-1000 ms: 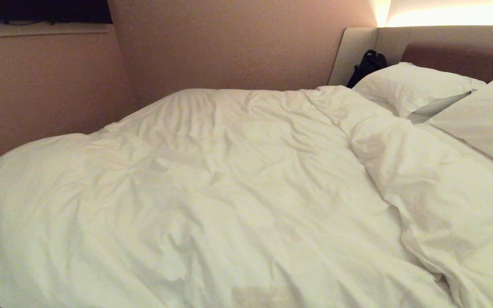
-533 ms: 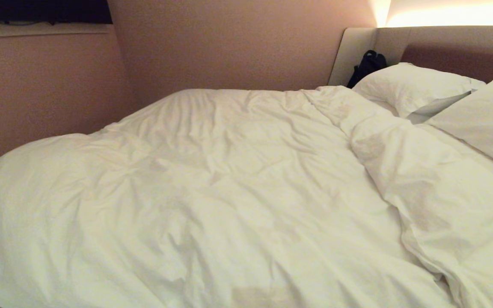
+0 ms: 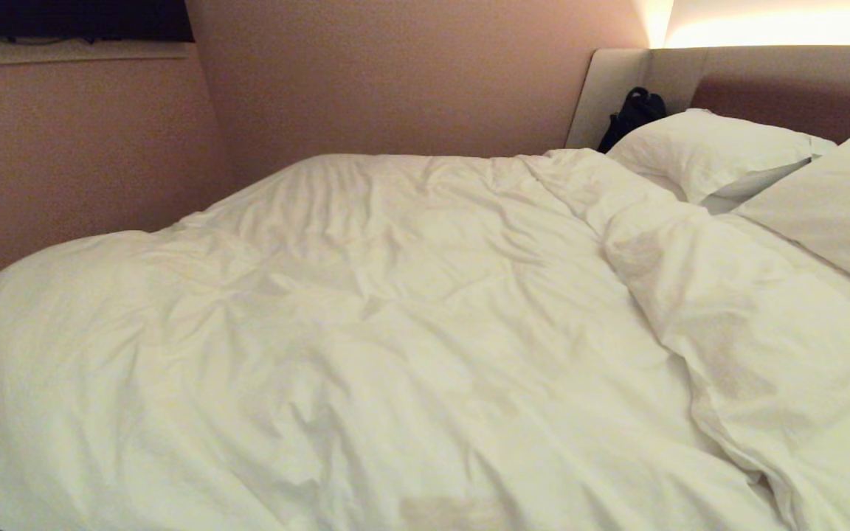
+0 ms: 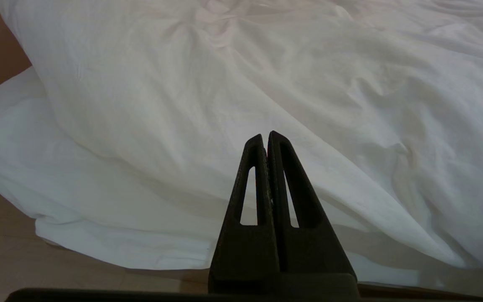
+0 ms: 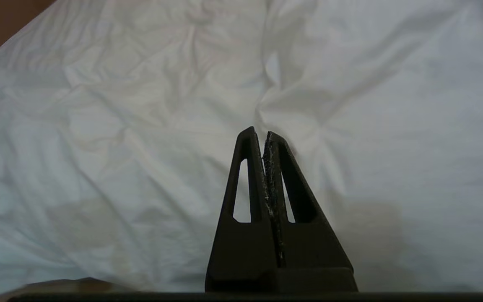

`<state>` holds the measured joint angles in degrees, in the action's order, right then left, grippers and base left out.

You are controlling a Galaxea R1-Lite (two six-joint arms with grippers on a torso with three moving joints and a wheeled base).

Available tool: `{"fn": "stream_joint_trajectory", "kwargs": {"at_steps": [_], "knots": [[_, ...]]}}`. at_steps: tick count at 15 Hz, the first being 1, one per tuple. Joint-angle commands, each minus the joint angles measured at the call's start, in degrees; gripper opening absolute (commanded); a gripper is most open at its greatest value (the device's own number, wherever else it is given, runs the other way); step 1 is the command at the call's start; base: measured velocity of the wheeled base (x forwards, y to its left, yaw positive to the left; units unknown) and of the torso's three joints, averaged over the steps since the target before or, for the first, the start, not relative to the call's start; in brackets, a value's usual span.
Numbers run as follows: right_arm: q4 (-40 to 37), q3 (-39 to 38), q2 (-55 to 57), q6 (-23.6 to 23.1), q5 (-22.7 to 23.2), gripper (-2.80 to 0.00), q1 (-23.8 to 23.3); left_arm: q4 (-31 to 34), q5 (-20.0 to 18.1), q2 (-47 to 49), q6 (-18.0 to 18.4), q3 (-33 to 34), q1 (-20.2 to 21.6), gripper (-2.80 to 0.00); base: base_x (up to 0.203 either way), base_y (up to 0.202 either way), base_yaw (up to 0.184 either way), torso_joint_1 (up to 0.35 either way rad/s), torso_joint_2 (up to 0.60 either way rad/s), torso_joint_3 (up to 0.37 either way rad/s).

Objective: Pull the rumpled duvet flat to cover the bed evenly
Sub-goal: Hold the folded corner of the quilt

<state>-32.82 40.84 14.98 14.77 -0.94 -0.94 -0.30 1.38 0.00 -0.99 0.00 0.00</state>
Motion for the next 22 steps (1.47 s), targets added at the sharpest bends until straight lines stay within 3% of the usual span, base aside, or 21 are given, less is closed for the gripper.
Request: {"fn": "stream_joint_trajectory", "kwargs": {"at_steps": [1, 6, 10, 15, 18, 22], "knots": [[-0.2, -0.1, -3.2, -4.6, -4.0, -2.8, 1.3, 0.0, 0.0, 0.0, 0.0, 0.0, 0.0, -2.8, 0.0, 0.0, 0.0, 0.0, 0.0, 0.0], [2.8, 0.4, -3.2, -7.2, -5.0, -2.8, 1.5, 0.0, 0.0, 0.0, -0.1, 0.0, 0.0, -2.8, 0.0, 0.0, 0.0, 0.0, 0.0, 0.0], [5.4, 0.9, -2.5, -13.8, 0.8, -2.8, 1.7, 0.0, 0.0, 0.0, 0.0, 0.0, 0.0, -2.8, 0.0, 0.0, 0.0, 0.0, 0.0, 0.0], [6.6, 1.8, 0.7, -11.9, 0.4, -2.8, 3.7, 0.0, 0.0, 0.0, -0.1, 0.0, 0.0, -2.8, 0.0, 0.0, 0.0, 0.0, 0.0, 0.0], [6.8, -1.5, -4.0, -11.7, 0.7, -2.8, 2.5, 0.0, 0.0, 0.0, 0.0, 0.0, 0.0, -2.8, 0.0, 0.0, 0.0, 0.0, 0.0, 0.0], [6.8, -6.8, -13.9, -15.3, 0.2, -2.8, 1.7, 0.0, 0.0, 0.0, 0.0, 0.0, 0.0, -2.8, 0.0, 0.0, 0.0, 0.0, 0.0, 0.0]]}}
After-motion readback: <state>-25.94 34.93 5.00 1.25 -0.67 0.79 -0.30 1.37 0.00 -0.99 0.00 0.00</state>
